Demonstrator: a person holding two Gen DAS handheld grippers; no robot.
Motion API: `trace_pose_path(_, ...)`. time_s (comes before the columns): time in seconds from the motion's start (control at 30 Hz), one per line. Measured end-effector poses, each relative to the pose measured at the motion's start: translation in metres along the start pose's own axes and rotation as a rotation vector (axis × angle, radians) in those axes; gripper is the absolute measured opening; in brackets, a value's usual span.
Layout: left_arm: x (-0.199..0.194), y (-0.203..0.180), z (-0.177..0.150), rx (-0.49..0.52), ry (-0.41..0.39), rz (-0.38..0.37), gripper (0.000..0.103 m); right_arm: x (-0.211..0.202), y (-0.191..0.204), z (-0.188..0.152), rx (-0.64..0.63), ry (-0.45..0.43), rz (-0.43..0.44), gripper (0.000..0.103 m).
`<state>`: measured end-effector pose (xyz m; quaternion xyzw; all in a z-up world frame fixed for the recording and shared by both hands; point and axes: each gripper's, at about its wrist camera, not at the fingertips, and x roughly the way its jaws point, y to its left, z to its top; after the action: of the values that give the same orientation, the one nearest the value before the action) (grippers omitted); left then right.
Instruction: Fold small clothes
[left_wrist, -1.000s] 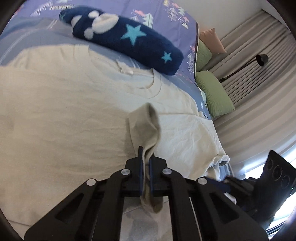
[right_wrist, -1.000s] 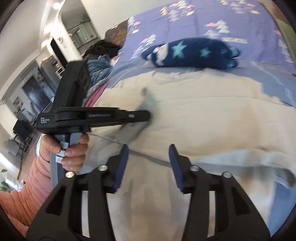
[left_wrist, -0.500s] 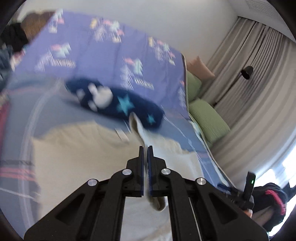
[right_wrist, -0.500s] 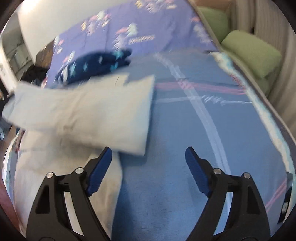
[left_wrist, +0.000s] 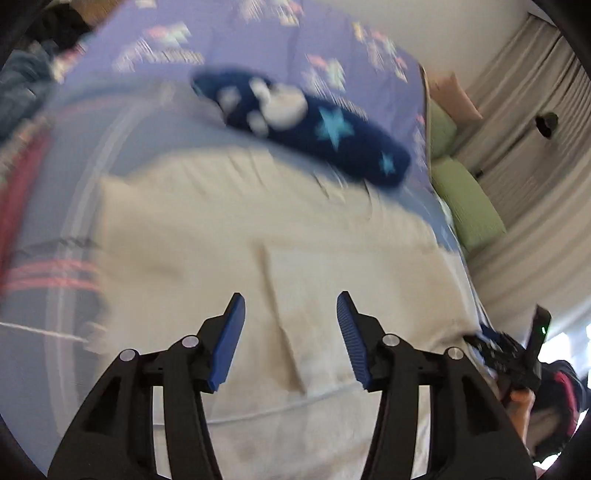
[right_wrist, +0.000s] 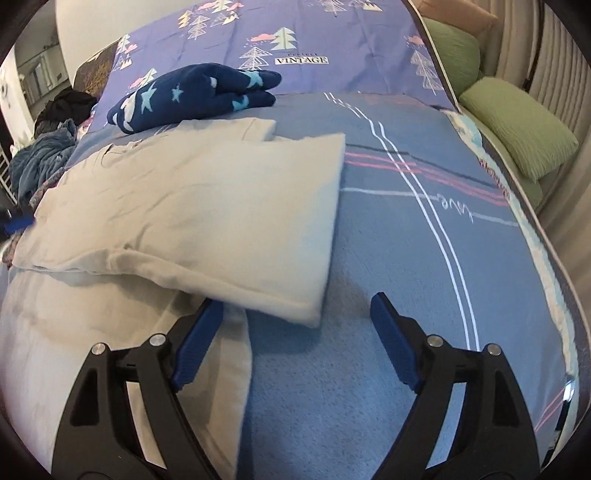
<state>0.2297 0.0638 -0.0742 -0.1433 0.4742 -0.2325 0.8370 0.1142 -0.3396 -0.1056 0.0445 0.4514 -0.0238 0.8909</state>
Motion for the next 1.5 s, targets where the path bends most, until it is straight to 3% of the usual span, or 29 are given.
trace_pose_path(0.1,0.025,-0.009,-0.008,0.042,0.044,0.016,0.053,-0.003,-0.005,-0.003,0.028,-0.005,0.018,0.084)
trace_pose_path(0.13,0.03,-0.012,-0.01,0.062,0.038,0.033,0.045,-0.005,-0.006,-0.003,0.027,-0.013,0.016,0.084)
trace_pose_path(0.17,0.034,-0.018,-0.012,0.097,0.027,0.07,0.033,-0.007,-0.006,-0.004,0.022,-0.024,0.008,0.084)
trace_pose_path(0.2,0.037,-0.021,-0.011,0.115,0.038,0.075,0.004,-0.006,-0.006,-0.004,0.02,-0.025,0.008,0.084)
trace_pose_path(0.23,0.035,-0.022,-0.008,0.083,0.045,0.043,0.004,-0.005,-0.006,-0.003,0.02,-0.022,0.011,0.084)
trace_pose_path(0.3,0.021,-0.032,0.006,0.064,-0.015,-0.002,0.004,0.001,-0.006,-0.001,0.027,-0.006,0.019,0.085)
trace_pose_path(0.43,-0.039,-0.088,0.041,0.165,-0.201,-0.067,0.004,0.004,-0.001,0.011,0.015,-0.03,-0.027,0.084)
trace_pose_path(0.47,-0.058,-0.106,0.049,0.21,-0.252,-0.059,0.004,0.004,0.0,0.015,0.007,-0.045,-0.083,0.084)
trace_pose_path(0.57,-0.096,-0.137,0.061,0.294,-0.348,-0.031,0.004,0.001,0.004,0.023,-0.032,-0.129,-0.36,0.085)
trace_pose_path(0.67,-0.114,-0.143,0.062,0.322,-0.394,0.013,0.004,-0.017,0.005,0.025,-0.021,-0.22,-0.339,0.085)
trace_pose_path(0.77,-0.121,-0.126,0.059,0.287,-0.396,0.038,0.004,-0.027,0.011,0.026,-0.051,-0.262,-0.298,0.087)
trace_pose_path(1.0,-0.096,-0.047,0.041,0.155,-0.317,0.169,0.004,-0.007,0.035,0.02,-0.192,-0.158,-0.223,0.087)
trace_pose_path(1.1,-0.09,-0.013,0.037,0.075,-0.288,0.192,0.004,0.003,0.043,0.017,-0.211,-0.117,-0.211,0.087)
trace_pose_path(1.27,-0.082,0.021,0.022,0.041,-0.26,0.274,0.005,0.005,0.044,0.014,-0.205,-0.112,-0.203,0.088)
trace_pose_path(1.33,-0.065,0.039,0.011,0.018,-0.205,0.374,0.017,0.004,0.041,0.012,-0.192,-0.11,-0.191,0.088)
trace_pose_path(1.4,-0.056,0.046,0.006,0.009,-0.18,0.459,0.023,0.003,0.038,0.012,-0.171,-0.114,-0.175,0.088)
trace_pose_path(1.5,-0.062,0.032,0.006,0.03,-0.208,0.456,0.034,0.001,0.03,0.013,-0.123,-0.12,-0.114,0.088)
